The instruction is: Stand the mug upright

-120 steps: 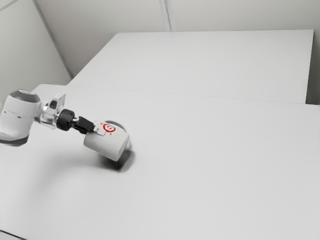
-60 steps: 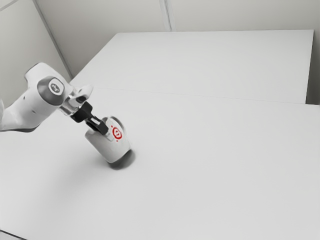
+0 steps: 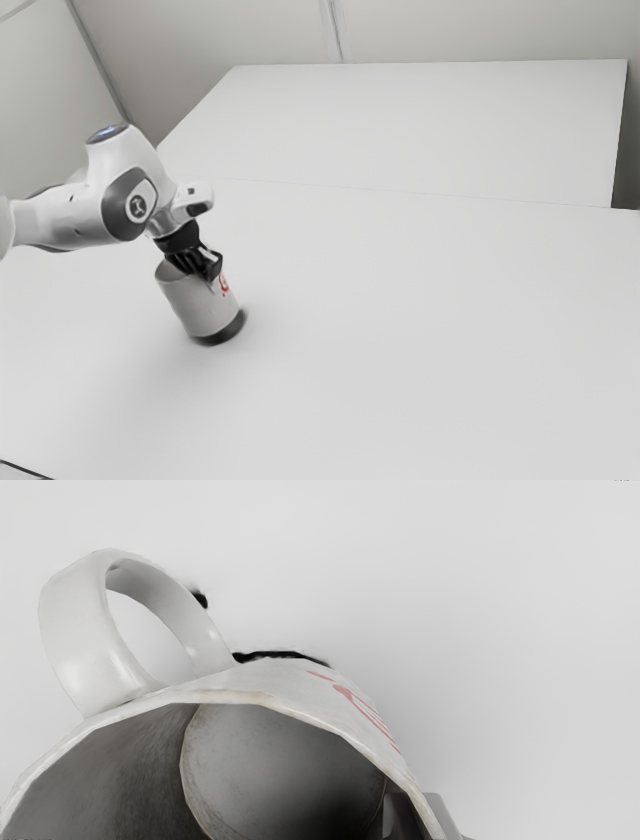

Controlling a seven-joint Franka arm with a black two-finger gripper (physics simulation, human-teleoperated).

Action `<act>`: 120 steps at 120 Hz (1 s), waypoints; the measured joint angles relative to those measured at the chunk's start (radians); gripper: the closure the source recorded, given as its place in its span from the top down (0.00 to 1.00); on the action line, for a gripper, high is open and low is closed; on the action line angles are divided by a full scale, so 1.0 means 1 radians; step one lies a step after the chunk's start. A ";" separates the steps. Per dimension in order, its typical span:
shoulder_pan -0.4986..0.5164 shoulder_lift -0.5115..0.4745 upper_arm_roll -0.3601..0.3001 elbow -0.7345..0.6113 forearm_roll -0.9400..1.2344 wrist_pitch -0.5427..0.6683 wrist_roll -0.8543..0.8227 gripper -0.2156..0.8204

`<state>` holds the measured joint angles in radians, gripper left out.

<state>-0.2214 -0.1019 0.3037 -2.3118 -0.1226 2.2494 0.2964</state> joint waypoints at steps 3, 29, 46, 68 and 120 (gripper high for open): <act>-0.008 -0.002 0.000 -0.011 0.008 0.012 -0.021 0.03; -0.044 -0.003 0.000 -0.061 0.060 0.106 -0.172 0.04; -0.060 0.005 0.000 -0.066 0.115 0.142 -0.254 0.04; -0.062 0.018 0.001 -0.060 0.153 0.152 -0.338 0.11; -0.062 0.017 0.002 0.014 0.161 0.081 -0.430 0.69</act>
<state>-0.2829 -0.0852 0.3057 -2.2980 0.0381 2.3308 -0.1341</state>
